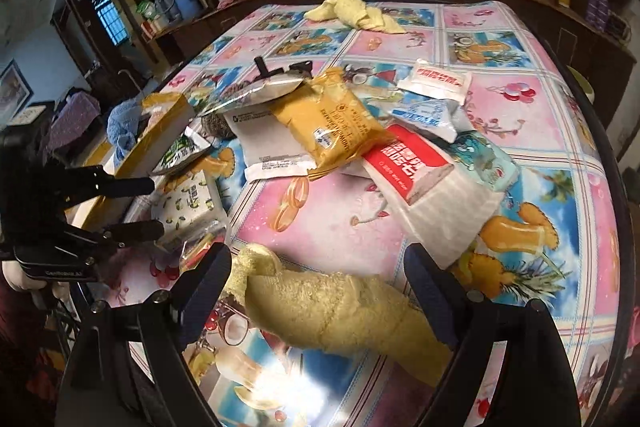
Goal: Organize soft objects
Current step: 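Grasp the yellow towel with the right tool while the left tool grasps the tissue pack, then carry the yellow towel and tissue pack into the tray and release both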
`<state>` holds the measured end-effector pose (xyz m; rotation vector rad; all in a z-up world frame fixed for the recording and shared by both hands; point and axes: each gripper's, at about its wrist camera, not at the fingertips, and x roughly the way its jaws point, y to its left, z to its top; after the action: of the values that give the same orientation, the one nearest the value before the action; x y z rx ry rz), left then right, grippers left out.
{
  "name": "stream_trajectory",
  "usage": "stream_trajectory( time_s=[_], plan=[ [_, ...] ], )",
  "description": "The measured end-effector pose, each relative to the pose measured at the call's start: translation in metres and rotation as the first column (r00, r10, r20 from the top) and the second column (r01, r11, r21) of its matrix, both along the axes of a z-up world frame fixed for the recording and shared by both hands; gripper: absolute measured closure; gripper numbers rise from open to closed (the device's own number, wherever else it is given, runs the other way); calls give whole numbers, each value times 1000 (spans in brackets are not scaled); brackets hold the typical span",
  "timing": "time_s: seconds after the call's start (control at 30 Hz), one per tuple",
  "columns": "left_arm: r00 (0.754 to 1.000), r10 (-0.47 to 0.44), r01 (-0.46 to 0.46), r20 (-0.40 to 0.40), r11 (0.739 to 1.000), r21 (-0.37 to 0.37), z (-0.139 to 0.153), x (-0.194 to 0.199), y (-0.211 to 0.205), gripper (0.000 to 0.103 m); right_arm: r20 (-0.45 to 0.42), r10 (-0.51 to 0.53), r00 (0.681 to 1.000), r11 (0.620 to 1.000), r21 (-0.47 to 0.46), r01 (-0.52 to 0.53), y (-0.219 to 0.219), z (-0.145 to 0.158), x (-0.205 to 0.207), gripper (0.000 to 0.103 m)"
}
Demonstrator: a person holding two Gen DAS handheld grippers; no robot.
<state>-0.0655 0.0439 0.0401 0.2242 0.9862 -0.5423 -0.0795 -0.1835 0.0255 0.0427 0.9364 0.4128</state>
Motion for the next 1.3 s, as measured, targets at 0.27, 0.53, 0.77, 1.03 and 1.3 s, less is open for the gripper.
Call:
stream_trajectory(
  time_s=[0.27,0.53,0.77,1.03,1.3],
  plan=[
    [1000,-5,6,-9,999,39,-9,5,-9,45,-168,114,979,993,5,-114,14,-30,-9,15],
    [999,-14,18,-34,992,122,-32,31,-30,46,-186,140,973,989,-11,-144,6,-26,-33,15],
    [1000,3,-2,-12,999,45,-26,21,-26,51,-104,136,985,982,-116,-148,26,-30,-35,36],
    [992,112,-101,52,977,-190,20,-22,15,51,-67,67,995,997,-19,-69,15,-22,-53,50],
    [968,248,-219,42,914,-341,40,-58,73,51,-40,42,998,978,208,-32,-5,14,-66,50]
  ],
)
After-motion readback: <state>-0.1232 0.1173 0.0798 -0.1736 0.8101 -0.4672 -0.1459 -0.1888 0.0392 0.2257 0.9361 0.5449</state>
